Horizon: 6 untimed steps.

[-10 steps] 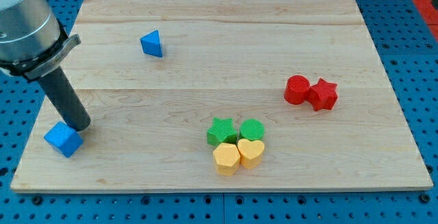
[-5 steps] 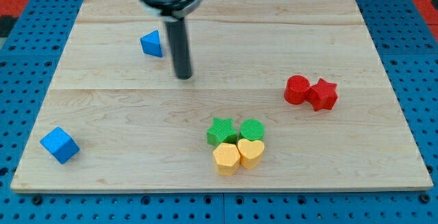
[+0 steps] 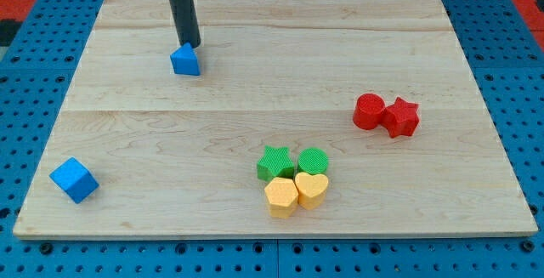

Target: Slide the blue triangle towards the bottom left

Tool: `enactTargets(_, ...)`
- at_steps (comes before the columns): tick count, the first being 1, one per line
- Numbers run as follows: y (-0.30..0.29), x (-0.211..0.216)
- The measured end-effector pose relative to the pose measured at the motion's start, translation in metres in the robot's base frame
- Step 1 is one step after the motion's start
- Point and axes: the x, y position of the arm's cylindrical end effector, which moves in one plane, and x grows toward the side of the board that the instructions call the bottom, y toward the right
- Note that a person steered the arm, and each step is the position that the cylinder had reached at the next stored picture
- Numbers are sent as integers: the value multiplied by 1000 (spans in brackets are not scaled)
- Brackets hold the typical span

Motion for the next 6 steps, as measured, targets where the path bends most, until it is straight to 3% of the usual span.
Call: enactTargets(6, 18, 147)
